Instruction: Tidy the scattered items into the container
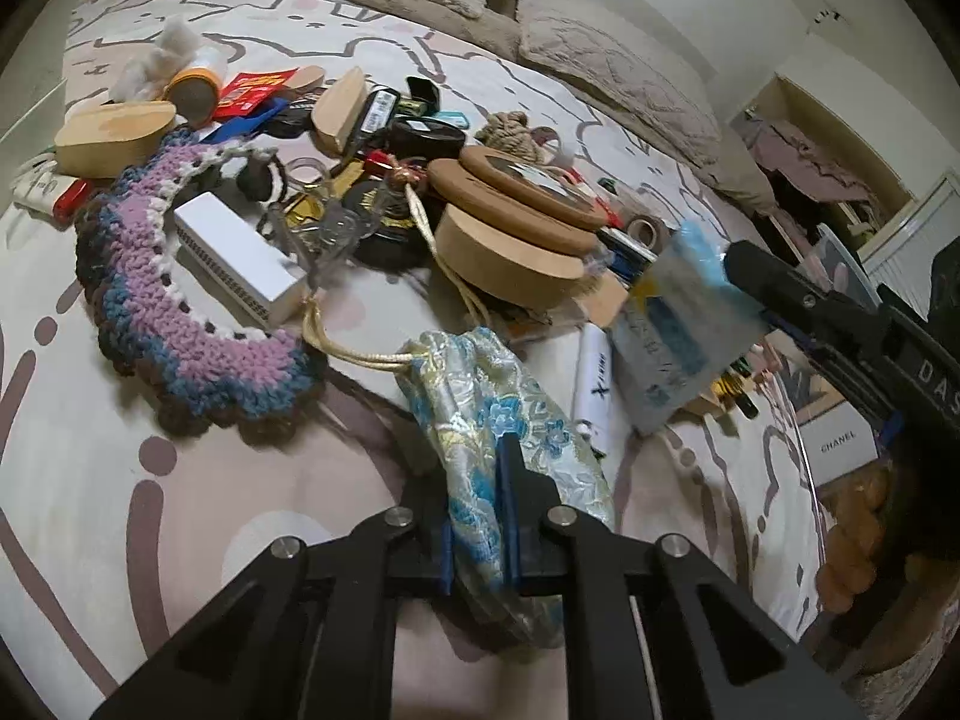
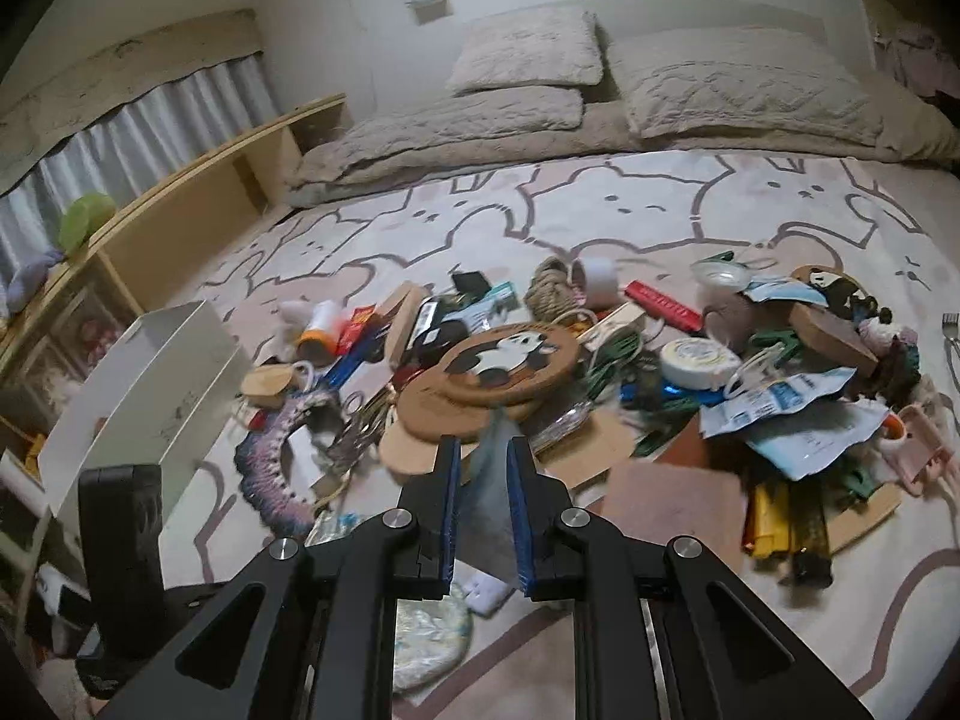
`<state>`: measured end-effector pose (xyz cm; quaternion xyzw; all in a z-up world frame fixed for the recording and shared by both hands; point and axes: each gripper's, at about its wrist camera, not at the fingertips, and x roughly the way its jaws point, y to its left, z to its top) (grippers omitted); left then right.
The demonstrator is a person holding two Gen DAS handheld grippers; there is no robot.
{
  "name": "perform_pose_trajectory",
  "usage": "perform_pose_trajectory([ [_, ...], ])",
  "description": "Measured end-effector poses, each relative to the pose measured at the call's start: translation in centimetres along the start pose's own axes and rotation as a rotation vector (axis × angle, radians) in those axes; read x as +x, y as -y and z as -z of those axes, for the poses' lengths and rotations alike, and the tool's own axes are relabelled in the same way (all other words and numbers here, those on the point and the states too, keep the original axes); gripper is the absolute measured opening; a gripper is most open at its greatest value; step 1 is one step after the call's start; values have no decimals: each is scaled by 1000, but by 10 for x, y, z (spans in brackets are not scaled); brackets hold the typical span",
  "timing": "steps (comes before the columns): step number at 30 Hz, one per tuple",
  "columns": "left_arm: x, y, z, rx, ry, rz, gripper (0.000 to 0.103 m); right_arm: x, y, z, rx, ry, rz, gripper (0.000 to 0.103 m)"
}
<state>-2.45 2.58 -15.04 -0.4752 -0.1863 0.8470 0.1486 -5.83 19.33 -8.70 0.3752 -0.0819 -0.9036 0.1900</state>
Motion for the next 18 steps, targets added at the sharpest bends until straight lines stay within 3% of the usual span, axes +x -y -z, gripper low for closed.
perform_pose_trajectory([
  [9, -20, 7, -1, 24, 21, 21, 12, 2, 6, 9, -5, -35, 67, 17],
  [14, -31, 9, -4, 54, 57, -18, 12, 13, 23, 20, 28, -104, 118, 17],
  [18, -36, 6, -7, 57, 73, -41, 12, 15, 19, 22, -4, -108, 115, 17],
])
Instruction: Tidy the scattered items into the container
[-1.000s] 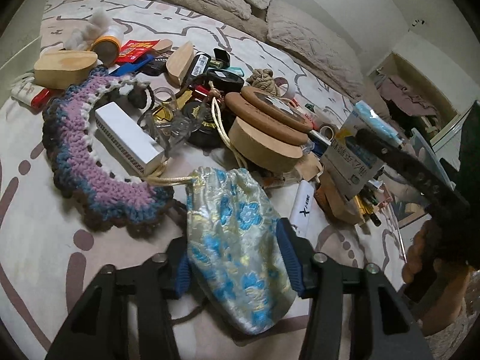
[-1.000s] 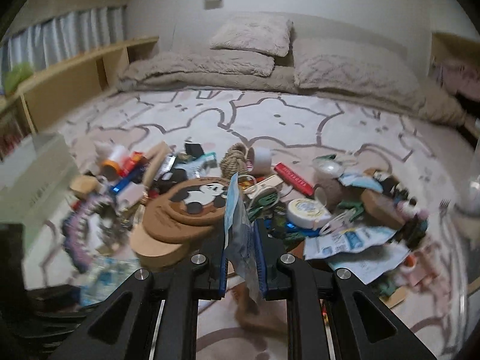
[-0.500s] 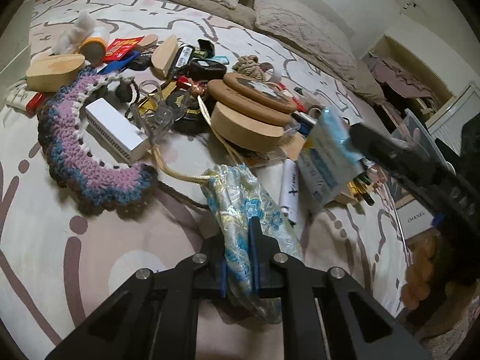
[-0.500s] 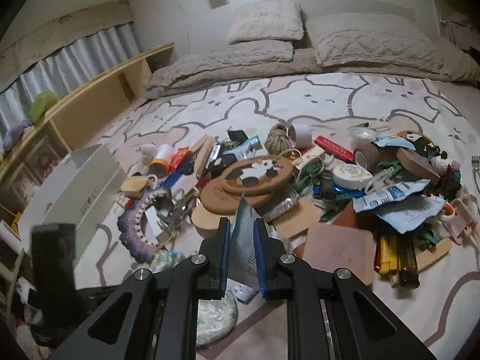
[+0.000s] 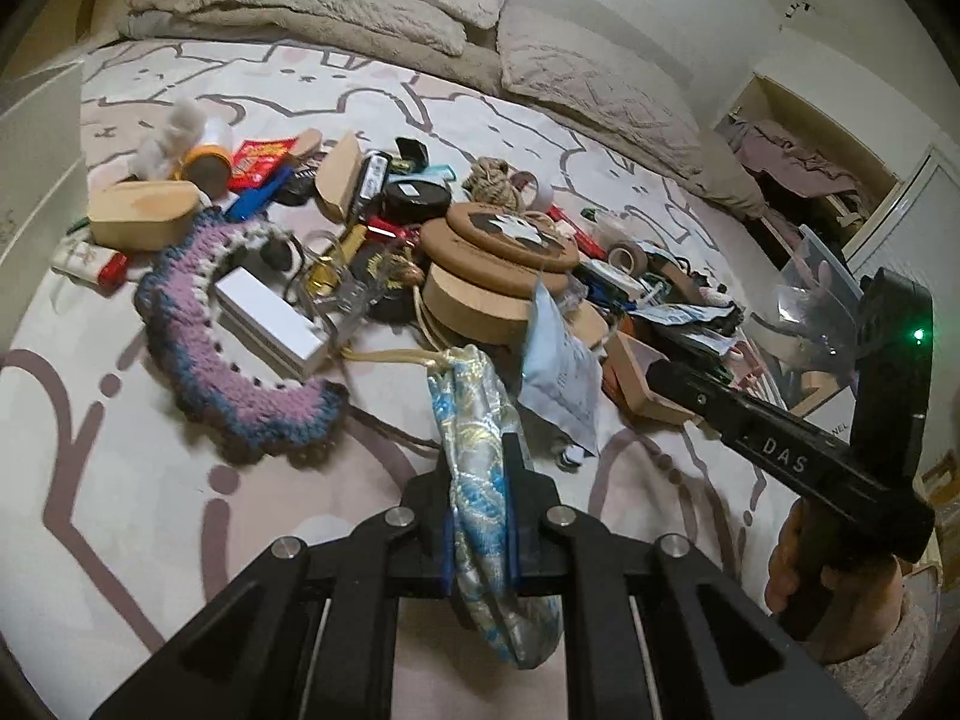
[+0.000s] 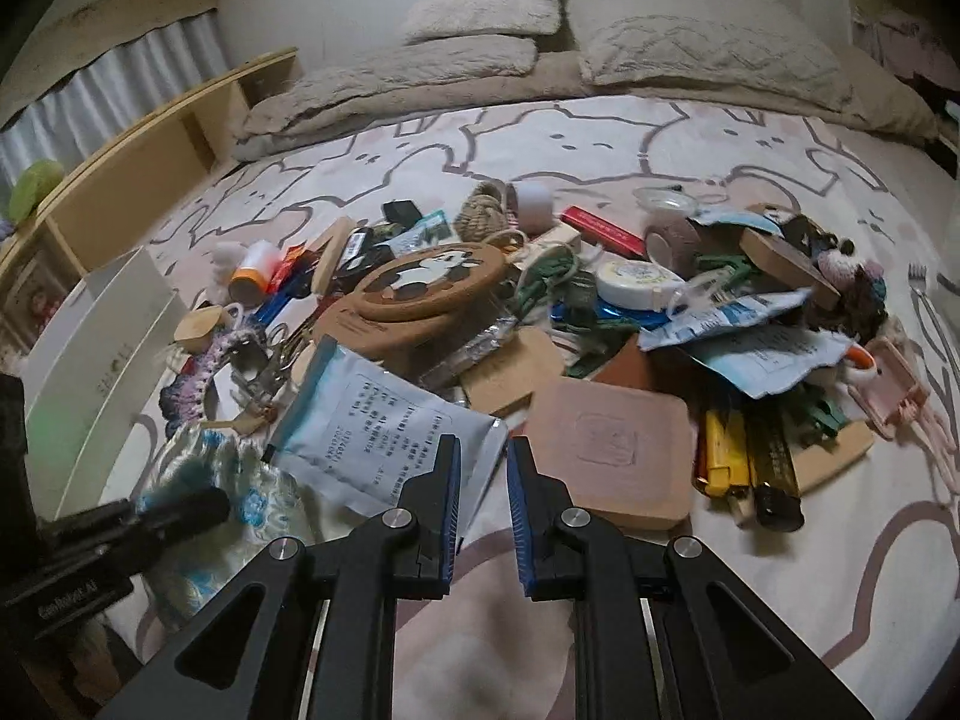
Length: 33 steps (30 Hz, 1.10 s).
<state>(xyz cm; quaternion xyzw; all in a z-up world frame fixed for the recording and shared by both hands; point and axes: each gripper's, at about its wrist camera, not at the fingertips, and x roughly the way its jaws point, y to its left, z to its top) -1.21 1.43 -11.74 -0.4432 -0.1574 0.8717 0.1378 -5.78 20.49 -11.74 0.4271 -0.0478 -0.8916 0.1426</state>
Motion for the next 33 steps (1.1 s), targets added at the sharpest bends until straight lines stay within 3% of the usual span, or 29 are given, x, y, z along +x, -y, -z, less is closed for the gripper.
perform_pose_trajectory([
  [4, -2, -7, -2, -13, 1, -18, 12, 6, -19, 5, -101, -22, -15, 17],
  [5, -2, -9, -3, -19, 1, -20, 12, 10, -25, 7, -128, -35, -4, 23],
  [7, -3, -12, -3, -28, 3, -22, 12, 14, -35, 12, -190, -39, 34, 55],
  [8, -4, -13, -4, -30, 5, -23, 12, 13, -41, 15, -230, -27, 54, 82],
  [9, -5, -14, -4, -33, 8, -25, 12, 12, -47, 17, -265, -10, 67, 88],
  [19, -21, -27, -12, -63, 46, -46, 12, 28, -67, 22, -411, 36, 228, 88],
  [29, -34, -39, -18, -89, 80, -67, 12, 58, -78, 26, -486, 6, 265, 87],
  [31, -36, -40, -19, -87, 90, -81, 12, 55, -76, 22, -462, 21, 258, 82],
  [33, -39, -40, -20, -77, 101, -104, 12, 52, -69, 18, -414, 18, 236, 56],
])
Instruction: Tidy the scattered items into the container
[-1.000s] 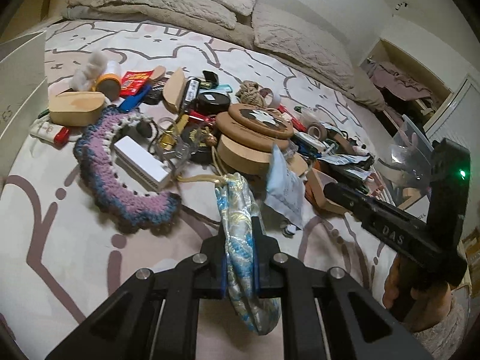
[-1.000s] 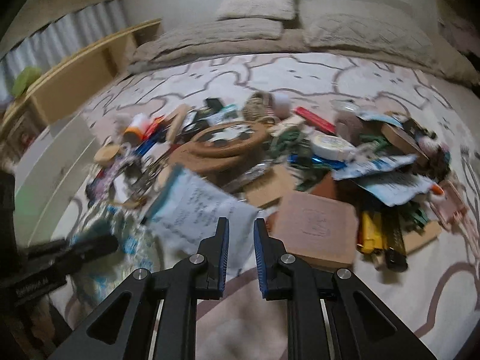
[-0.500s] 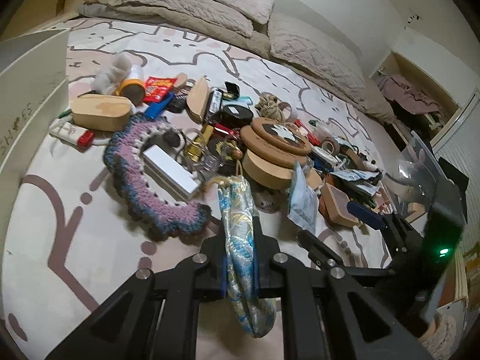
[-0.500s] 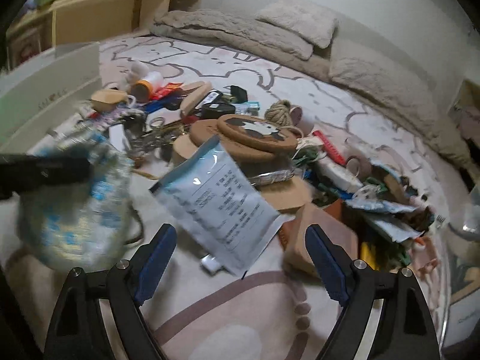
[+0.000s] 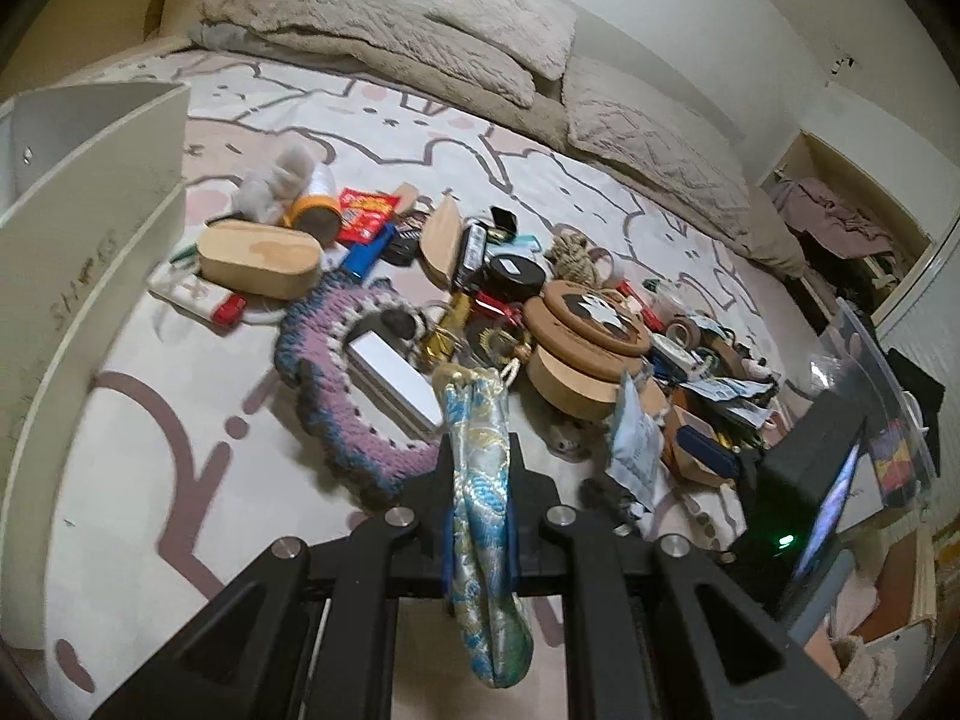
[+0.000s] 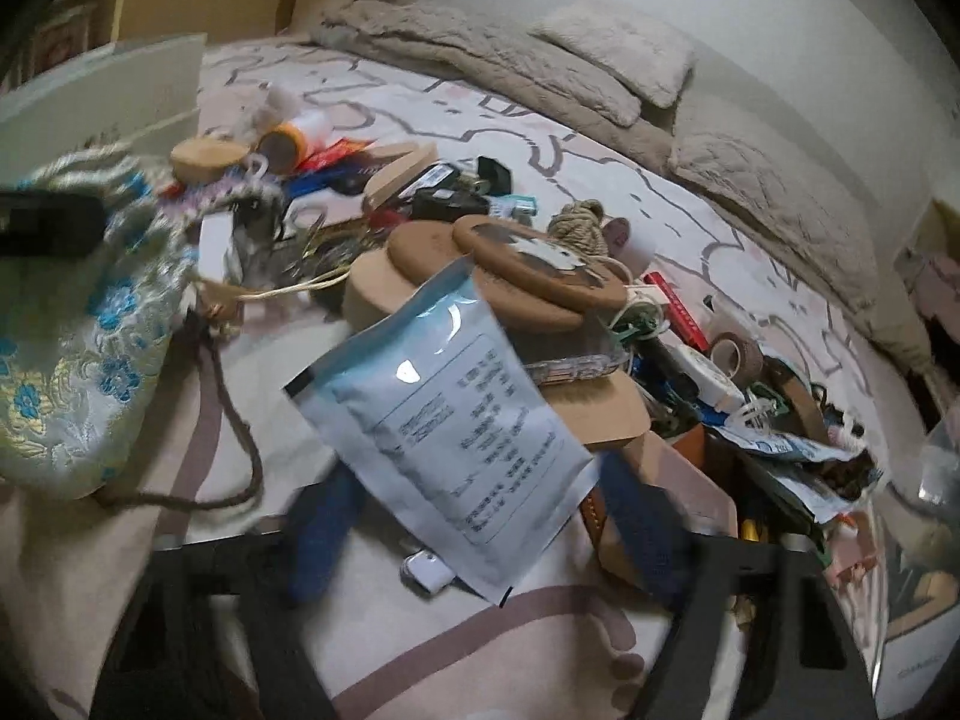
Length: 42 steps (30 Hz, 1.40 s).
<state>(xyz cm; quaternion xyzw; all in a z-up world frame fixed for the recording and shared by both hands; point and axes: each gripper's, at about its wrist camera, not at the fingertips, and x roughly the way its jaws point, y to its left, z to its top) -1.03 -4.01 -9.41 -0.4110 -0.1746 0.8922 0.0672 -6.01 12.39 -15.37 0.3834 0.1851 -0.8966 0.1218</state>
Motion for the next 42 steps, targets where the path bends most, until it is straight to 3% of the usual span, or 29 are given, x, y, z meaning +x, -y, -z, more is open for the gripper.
perform_pose_trajectory([
  [5, 0, -1, 0, 6, -5, -7, 12, -8, 27, 1, 159, 10, -63, 35],
  [8, 5, 2, 3, 15, -22, -2, 12, -16, 42, 3, 252, 17, -104, 33],
  [15, 16, 15, 12, 40, -56, 14, 12, -14, 68, 5, 365, 16, -114, 33],
  [33, 44, 21, 25, 56, -131, -6, 12, 2, 94, -8, 422, 86, -81, 34],
  [34, 45, 21, 25, 56, -133, -9, 13, 4, 95, -9, 421, 86, -75, 34],
  [36, 46, 20, 26, 52, -138, -18, 28, 7, 98, -9, 424, 76, -68, 34],
  [38, 48, 18, 26, 45, -142, -22, 30, 9, 100, -10, 431, 73, -65, 34],
  [40, 50, 18, 26, 43, -146, -23, 30, 10, 101, -11, 432, 71, -58, 36],
  [42, 51, 18, 26, 45, -147, -25, 30, 11, 103, -12, 434, 72, -46, 52],
])
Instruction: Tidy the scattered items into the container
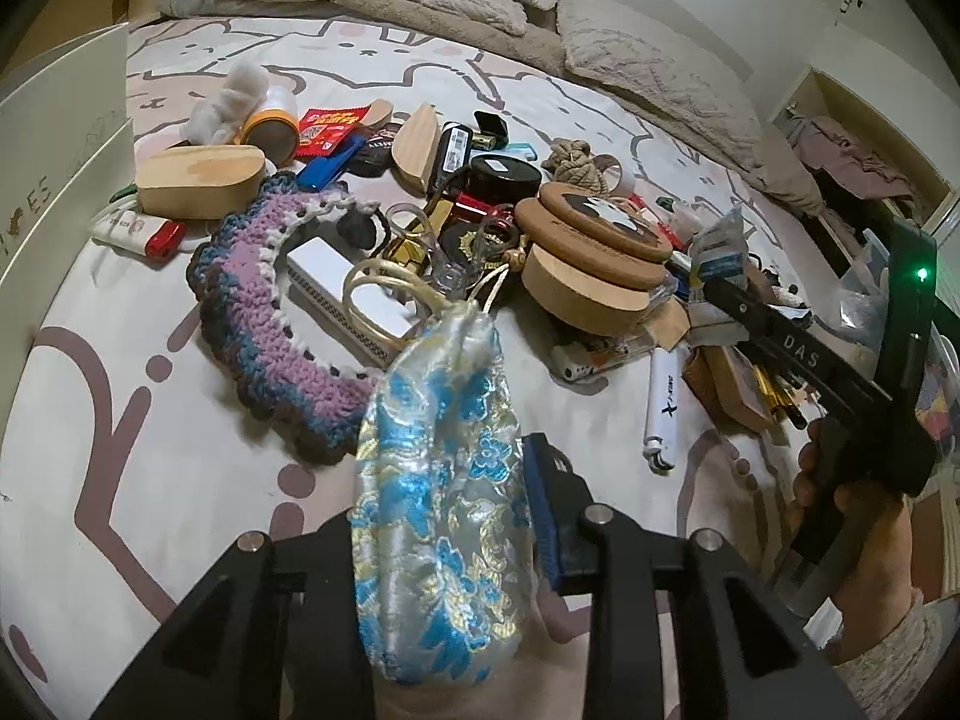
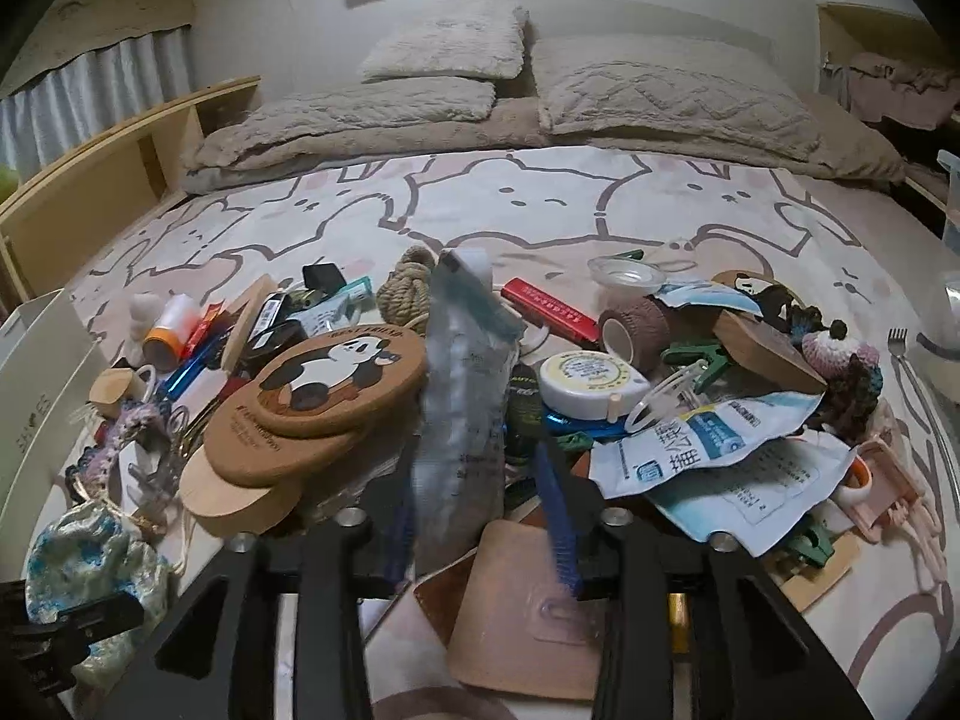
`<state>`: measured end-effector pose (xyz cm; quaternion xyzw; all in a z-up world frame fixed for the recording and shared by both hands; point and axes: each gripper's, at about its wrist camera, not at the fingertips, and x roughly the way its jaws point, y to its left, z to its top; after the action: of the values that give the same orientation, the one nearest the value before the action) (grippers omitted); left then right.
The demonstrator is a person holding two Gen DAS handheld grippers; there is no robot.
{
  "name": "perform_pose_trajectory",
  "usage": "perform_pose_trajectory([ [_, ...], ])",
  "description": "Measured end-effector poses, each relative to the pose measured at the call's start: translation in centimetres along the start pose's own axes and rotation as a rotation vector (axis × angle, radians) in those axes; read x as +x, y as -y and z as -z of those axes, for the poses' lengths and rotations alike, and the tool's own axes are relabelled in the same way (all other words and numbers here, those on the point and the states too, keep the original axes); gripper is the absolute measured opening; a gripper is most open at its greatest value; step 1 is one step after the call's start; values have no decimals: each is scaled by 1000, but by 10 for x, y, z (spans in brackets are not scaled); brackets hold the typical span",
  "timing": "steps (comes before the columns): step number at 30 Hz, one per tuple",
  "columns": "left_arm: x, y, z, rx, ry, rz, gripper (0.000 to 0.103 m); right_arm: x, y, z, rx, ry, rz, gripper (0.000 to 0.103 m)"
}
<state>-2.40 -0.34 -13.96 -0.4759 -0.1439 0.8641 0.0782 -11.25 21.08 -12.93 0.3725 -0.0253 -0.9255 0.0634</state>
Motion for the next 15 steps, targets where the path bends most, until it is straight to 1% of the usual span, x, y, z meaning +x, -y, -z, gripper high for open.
perform_pose_trajectory([
  [1, 0, 0, 0, -1, 0, 0, 30, 0, 1, -1, 2, 4, 5, 55],
  [3, 0, 0, 0, -3, 0, 0, 30, 1, 3, -2, 8, 14, 6, 57],
  [9, 0, -1, 0, -10, 0, 2, 30, -2, 11, -10, 34, 68, 18, 57],
  [13, 1, -1, 0, -10, 0, 2, 30, -2, 16, -13, 45, 88, 22, 57],
  [14, 1, -1, 0, -10, 0, 1, 30, -2, 16, -14, 38, 95, 28, 56],
  [15, 1, -1, 0, -10, 0, 1, 30, -2, 16, -15, 30, 101, 31, 53],
])
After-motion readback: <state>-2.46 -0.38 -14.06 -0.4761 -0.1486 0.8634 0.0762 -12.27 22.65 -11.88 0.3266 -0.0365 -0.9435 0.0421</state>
